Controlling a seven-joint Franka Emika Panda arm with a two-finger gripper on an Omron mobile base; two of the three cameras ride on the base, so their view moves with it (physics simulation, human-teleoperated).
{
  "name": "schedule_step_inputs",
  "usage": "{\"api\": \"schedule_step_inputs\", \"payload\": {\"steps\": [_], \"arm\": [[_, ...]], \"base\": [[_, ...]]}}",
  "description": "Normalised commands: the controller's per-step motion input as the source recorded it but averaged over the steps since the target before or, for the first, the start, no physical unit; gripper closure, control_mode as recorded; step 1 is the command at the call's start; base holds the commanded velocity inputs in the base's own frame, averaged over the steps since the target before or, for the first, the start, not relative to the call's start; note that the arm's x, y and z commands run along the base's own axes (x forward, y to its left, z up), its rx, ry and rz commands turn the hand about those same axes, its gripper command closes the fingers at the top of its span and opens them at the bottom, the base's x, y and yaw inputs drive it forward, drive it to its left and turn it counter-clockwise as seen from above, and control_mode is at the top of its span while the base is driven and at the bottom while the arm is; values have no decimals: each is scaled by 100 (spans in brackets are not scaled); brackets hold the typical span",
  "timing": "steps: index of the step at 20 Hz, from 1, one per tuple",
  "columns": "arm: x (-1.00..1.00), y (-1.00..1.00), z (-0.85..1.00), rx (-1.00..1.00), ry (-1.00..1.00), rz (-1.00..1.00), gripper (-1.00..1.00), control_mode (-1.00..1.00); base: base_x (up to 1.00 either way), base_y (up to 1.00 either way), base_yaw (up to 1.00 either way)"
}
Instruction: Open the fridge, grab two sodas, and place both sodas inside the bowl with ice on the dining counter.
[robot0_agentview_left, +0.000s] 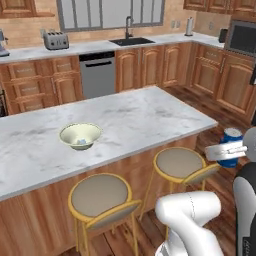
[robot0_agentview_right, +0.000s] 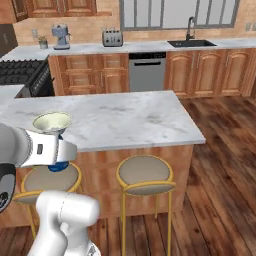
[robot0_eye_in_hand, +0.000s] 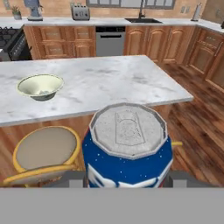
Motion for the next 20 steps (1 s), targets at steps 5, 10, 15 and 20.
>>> {"api": "schedule_step_inputs", "payload": {"steps": [5,10,15,20], "arm": [[0,0,0,0,0,0,100,100],[0,0,0,0,0,0,100,100],[0,0,0,0,0,0,100,100],[0,0,0,0,0,0,100,100]], "base": [[6,93,21],[67,39,31],[83,2,25],[76,0,5]]}}
